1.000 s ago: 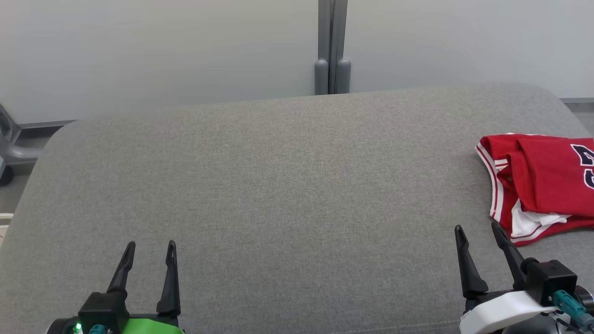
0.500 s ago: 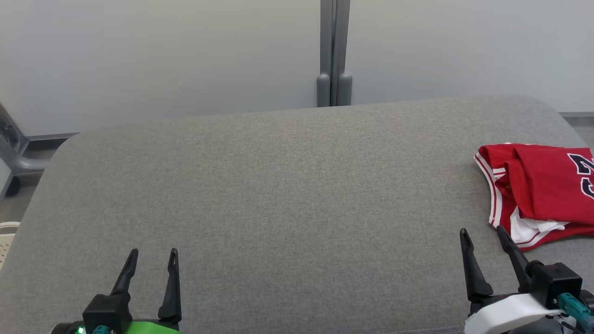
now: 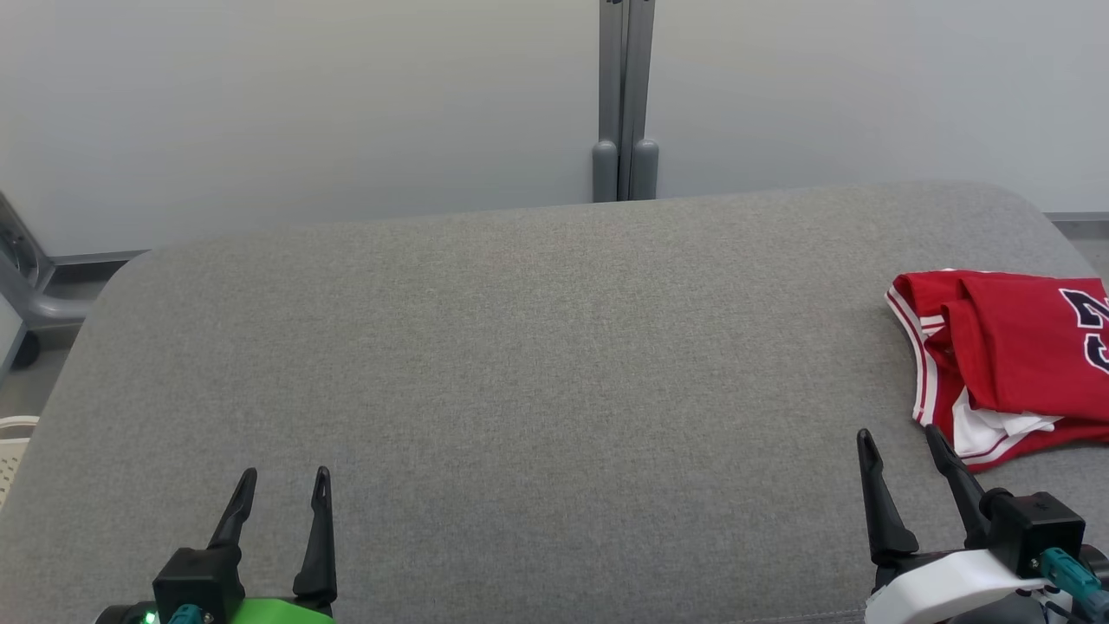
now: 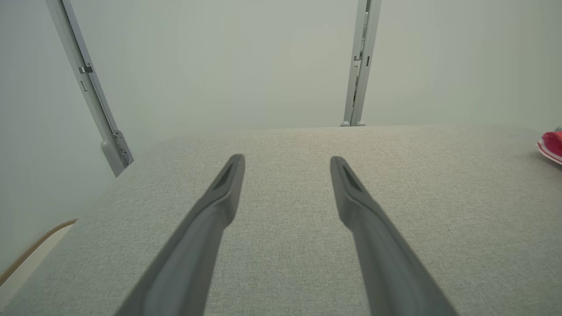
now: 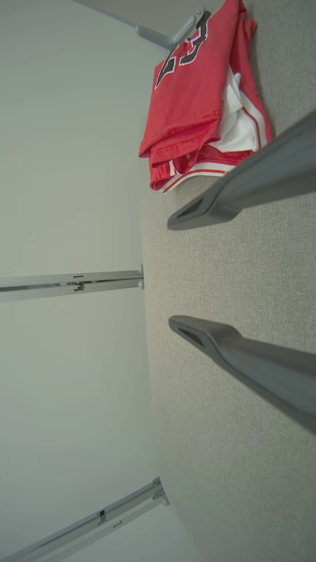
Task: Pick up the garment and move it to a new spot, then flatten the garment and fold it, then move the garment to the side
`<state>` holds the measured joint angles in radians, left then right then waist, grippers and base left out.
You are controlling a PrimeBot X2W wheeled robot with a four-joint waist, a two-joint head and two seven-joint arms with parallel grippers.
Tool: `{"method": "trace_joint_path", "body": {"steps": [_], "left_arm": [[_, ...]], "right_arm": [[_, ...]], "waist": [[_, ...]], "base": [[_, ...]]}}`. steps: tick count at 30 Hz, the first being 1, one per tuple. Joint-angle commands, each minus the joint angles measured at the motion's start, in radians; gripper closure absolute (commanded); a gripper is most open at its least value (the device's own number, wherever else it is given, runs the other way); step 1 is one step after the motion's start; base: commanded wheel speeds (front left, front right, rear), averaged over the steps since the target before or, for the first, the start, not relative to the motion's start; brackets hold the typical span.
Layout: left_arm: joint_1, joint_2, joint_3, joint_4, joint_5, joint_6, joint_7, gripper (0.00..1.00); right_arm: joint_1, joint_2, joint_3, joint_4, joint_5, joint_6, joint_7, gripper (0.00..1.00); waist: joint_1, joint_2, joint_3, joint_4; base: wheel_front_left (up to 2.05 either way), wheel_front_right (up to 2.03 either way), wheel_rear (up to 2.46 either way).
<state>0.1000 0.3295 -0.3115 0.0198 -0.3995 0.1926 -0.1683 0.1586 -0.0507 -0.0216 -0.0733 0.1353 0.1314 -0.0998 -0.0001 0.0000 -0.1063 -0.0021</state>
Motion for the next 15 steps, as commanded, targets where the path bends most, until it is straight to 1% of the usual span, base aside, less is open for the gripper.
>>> {"method": "trace_joint_path", "body": {"steps": [1,8,9,12,15], "left_arm": [[-0.018,0.006,0.000,0.004,-0.007,0.003,0.000,0.00],[-0.030,0.000,-0.005,0.021,-0.009,0.007,-0.002,0.00],[-0.018,-0.002,-0.008,0.021,-0.005,0.001,0.000,1.00],[-0.013,-0.012,-0.008,0.042,-0.014,-0.001,0.004,1.00],[-0.042,-0.023,0.020,0.069,-0.061,-0.015,0.021,1.00]], "right_arm": [[-0.003,-0.001,0.001,0.003,0.007,-0.002,-0.009,0.00],[-0.003,-0.001,0.002,0.002,0.014,-0.002,-0.010,0.00],[0.000,0.000,0.002,0.002,0.006,0.000,-0.007,1.00],[-0.004,0.003,0.000,0.027,0.015,0.000,-0.005,1.00],[-0.039,0.003,-0.006,0.062,0.077,0.000,0.004,1.00]], "waist": [[0.0001,0.0000,0.000,0.001],[0.0001,0.0000,0.002,0.010],[0.0001,0.0000,0.002,0.010],[0.0001,0.0000,0.003,0.011],[0.0001,0.0000,0.007,0.011]], "base": [[0.00,0.00,0.00],[0.00,0.00,0.00],[0.00,0.00,0.00],[0.00,0.00,0.00],[0.00,0.00,0.00]]}}
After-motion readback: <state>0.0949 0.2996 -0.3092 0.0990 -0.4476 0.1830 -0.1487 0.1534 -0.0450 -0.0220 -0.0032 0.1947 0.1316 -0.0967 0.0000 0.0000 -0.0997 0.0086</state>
